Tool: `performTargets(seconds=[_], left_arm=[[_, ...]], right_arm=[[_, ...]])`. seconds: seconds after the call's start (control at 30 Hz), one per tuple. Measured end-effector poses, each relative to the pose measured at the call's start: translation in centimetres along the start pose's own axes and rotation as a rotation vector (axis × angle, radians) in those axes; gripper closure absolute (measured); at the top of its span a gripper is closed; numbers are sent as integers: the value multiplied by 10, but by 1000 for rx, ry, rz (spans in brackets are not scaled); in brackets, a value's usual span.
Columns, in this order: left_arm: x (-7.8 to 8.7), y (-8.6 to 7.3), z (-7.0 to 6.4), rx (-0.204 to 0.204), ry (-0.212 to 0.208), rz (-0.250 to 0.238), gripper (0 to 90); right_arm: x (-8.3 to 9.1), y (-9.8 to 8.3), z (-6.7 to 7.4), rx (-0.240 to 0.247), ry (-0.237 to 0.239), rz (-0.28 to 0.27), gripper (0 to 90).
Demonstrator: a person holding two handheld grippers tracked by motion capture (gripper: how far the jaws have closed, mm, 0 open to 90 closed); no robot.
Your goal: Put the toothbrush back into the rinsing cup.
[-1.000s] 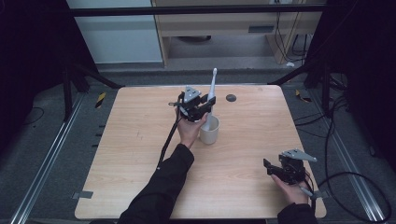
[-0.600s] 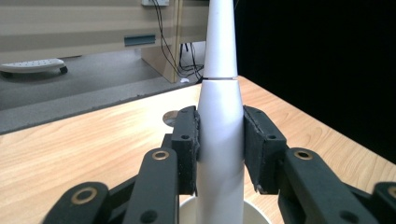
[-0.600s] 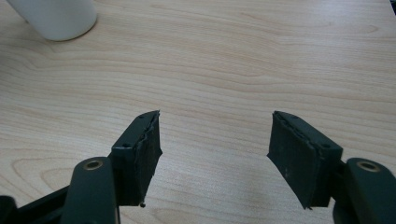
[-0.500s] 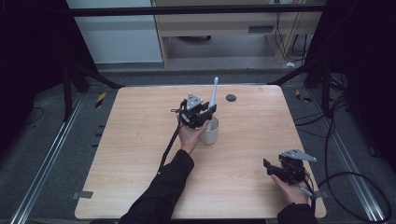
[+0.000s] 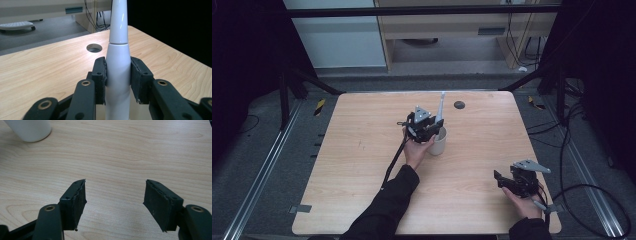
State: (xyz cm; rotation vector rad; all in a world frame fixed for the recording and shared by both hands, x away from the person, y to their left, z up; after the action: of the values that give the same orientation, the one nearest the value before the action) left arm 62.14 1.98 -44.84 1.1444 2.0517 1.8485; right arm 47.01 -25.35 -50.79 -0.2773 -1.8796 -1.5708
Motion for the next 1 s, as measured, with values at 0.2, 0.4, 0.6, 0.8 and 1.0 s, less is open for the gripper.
performTargets(seconds=[0.2, 0.4, 0.6, 0.8, 1.0], left_arm=[[-1, -5, 0, -4, 2, 19, 666], [0, -5, 1, -6, 3, 21, 657], [1, -8, 2, -16, 2, 45, 582], [8, -9, 2, -42, -3, 57, 523], [28, -4, -2, -61, -27, 66, 483]], right_arm=[[0, 0, 0, 4, -1, -1, 338], [0, 0, 0, 5, -2, -3, 337], [0, 1, 0, 10, 0, -4, 337], [0, 1, 0, 4, -1, -5, 335], [2, 1, 1, 0, -2, -10, 333]])
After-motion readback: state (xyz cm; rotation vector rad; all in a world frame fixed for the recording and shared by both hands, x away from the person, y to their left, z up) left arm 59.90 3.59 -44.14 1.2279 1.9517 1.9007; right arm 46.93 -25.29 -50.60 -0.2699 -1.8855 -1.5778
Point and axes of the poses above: each handheld gripper's, and its own axes: x roughly backward along the jaws, y roughly out of its top, z roughly to its left, the point moved 5 cm from there along -x, roughly forward along the jaws, and after that the axes turned 9 degrees about x, right-handed, at the moved point
